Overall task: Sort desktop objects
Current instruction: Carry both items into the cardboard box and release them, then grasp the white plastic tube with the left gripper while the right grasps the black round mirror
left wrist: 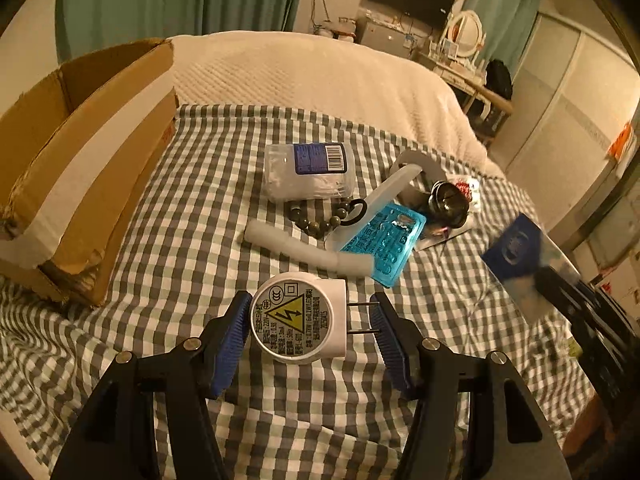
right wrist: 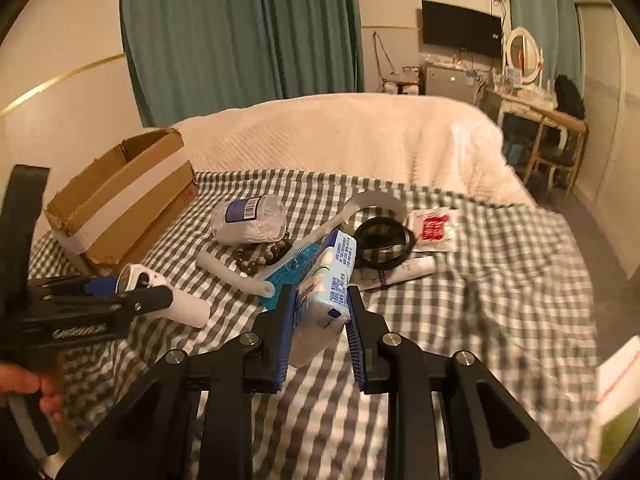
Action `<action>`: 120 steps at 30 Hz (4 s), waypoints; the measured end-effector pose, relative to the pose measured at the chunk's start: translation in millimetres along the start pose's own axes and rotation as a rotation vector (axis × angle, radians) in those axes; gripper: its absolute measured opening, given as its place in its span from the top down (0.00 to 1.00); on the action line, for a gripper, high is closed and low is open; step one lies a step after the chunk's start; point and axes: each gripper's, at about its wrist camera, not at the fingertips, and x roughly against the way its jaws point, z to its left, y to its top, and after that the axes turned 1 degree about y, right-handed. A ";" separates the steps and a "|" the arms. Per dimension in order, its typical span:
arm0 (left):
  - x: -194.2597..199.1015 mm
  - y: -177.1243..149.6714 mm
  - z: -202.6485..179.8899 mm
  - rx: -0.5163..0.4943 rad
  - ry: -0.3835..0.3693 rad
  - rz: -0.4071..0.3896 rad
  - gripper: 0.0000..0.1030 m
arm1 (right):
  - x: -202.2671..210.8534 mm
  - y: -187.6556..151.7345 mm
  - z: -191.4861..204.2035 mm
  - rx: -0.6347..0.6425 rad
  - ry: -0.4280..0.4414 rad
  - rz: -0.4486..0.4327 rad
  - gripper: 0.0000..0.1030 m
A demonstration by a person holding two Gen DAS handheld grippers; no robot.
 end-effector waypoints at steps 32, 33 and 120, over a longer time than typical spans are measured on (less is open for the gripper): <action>139.2 155.3 179.0 0.186 0.087 -0.431 0.40 | 4.6 182.9 223.4 0.221 0.215 -0.157 0.77; 135.4 160.1 188.5 0.184 0.105 -0.426 0.40 | -12.7 190.9 237.0 0.216 0.252 -0.144 0.77; -107.3 21.5 -10.1 0.186 0.153 -0.108 0.79 | -166.5 15.3 -67.0 -0.170 -0.081 -0.042 0.27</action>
